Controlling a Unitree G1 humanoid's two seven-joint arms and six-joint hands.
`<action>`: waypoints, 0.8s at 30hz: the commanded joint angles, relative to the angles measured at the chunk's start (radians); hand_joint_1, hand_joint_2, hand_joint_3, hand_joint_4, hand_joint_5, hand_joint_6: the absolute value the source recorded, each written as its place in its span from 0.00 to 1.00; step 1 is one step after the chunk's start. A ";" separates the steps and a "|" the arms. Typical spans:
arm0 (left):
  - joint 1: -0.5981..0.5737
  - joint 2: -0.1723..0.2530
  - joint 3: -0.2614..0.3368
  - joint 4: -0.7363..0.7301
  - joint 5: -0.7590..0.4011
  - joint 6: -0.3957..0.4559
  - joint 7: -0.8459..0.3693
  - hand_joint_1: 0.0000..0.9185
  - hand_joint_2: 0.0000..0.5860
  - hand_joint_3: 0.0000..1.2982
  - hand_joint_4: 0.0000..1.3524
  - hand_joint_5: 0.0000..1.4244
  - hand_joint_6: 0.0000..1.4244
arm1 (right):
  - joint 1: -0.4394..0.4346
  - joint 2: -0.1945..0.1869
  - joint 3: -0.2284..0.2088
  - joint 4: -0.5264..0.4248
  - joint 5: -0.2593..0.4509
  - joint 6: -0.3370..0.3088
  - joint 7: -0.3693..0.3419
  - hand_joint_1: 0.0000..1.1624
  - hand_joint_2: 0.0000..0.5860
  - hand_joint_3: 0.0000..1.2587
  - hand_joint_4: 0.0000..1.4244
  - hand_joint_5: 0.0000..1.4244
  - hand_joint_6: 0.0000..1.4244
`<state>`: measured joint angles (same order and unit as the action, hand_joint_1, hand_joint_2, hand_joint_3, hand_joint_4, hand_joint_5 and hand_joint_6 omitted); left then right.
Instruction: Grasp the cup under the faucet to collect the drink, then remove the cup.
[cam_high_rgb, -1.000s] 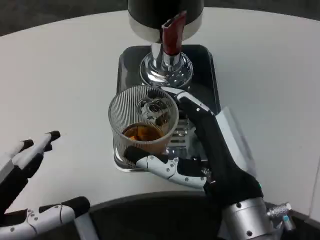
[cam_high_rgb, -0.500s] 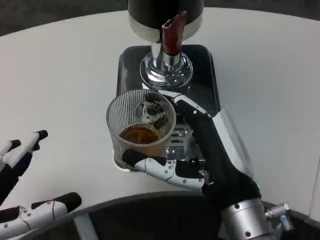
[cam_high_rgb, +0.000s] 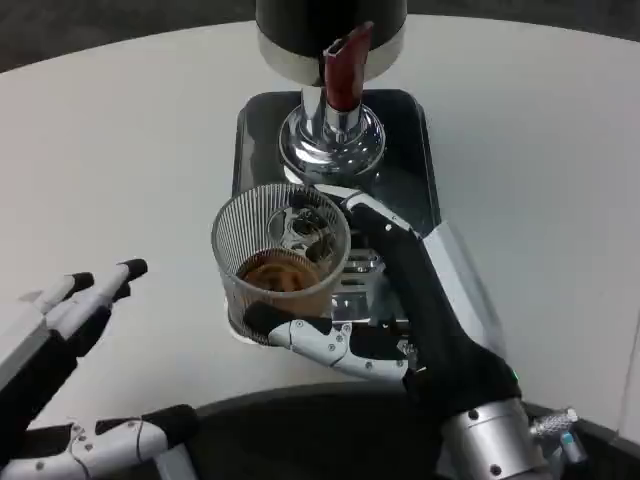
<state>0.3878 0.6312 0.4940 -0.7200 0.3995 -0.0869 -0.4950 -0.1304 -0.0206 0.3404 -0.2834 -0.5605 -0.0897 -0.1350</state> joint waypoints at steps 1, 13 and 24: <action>0.024 0.008 -0.009 0.001 0.004 -0.034 -0.012 0.00 0.17 0.00 0.00 0.00 0.03 | 0.006 0.007 0.007 -0.024 0.009 -0.022 0.001 0.69 0.43 0.71 0.75 0.94 1.00; 0.024 0.023 -0.047 -0.027 0.089 -0.050 -0.024 0.00 0.16 0.00 0.00 0.00 0.00 | 0.021 -0.012 -0.002 -0.041 0.017 -0.030 0.021 0.69 0.43 0.71 0.75 0.94 1.00; 0.008 0.034 -0.075 -0.031 0.124 -0.061 -0.032 0.00 0.16 0.00 0.00 0.00 0.00 | 0.027 -0.026 -0.008 -0.046 0.026 -0.039 0.030 0.69 0.43 0.71 0.76 0.94 1.00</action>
<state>0.3878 0.6577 0.4249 -0.7383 0.5100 -0.1515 -0.5103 -0.1096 -0.0477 0.3327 -0.2885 -0.5533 -0.0898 -0.1069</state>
